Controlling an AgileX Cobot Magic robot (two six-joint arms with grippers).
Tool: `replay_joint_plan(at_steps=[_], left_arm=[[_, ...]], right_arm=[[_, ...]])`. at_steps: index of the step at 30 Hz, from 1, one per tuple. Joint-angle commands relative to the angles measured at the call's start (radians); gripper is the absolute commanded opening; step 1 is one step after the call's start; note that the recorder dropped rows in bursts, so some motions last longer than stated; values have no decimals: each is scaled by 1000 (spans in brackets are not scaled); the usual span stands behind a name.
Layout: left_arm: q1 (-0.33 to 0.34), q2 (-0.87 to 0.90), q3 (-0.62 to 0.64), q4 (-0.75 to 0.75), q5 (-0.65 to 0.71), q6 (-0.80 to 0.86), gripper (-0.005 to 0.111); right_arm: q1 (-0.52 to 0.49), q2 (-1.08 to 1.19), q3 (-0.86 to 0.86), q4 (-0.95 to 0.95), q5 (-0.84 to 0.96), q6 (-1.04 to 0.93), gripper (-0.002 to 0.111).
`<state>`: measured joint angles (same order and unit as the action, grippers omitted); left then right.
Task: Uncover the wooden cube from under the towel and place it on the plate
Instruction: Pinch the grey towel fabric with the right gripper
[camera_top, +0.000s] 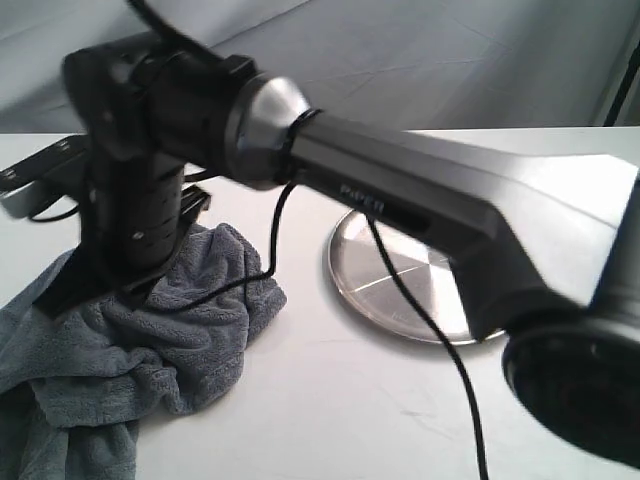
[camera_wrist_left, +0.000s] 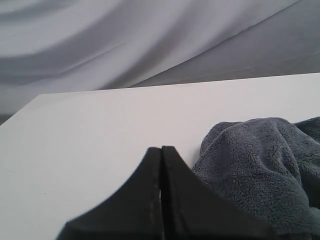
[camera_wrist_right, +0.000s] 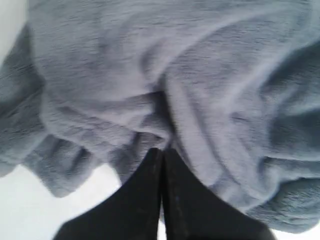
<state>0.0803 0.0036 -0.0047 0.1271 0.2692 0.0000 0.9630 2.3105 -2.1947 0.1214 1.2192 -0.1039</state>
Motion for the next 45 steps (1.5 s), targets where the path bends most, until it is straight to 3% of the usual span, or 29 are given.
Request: replay_joint_plan(at_steps=[1,3,4,8,15,18,22,31,45], left_arm=[[-3,-4,5,-11,-2,0,0],[-3,-4,5,-11,-2,0,0],[-3,-4,5,-11,-2,0,0],[-3,-4,5,-11,-2,0,0],[-3,-4,5,-11,-2,0,0],[-3,-4,5,-11,-2,0,0],[-3,-4,5,-11,-2,0,0],[-3,-4,5,-11,-2,0,0],[-3,-4,5,-11,-2,0,0]], right_arm=[[-143,-3,-11,-5,2,26,0],[-164,-3,-11,13,2,-10,0],[-161,-7,-11,41,2,-124,0],[-101,-34,-11,74,2,-310,0],[46,-44,-11,54,2,-392,2],[86,-37,-11,46,2,-392,13],[123,5,-11,25,2,-375,37],[144,84,-11,-16,-25,-330,80],[144,133,-11,-136,-146,-229,82]])
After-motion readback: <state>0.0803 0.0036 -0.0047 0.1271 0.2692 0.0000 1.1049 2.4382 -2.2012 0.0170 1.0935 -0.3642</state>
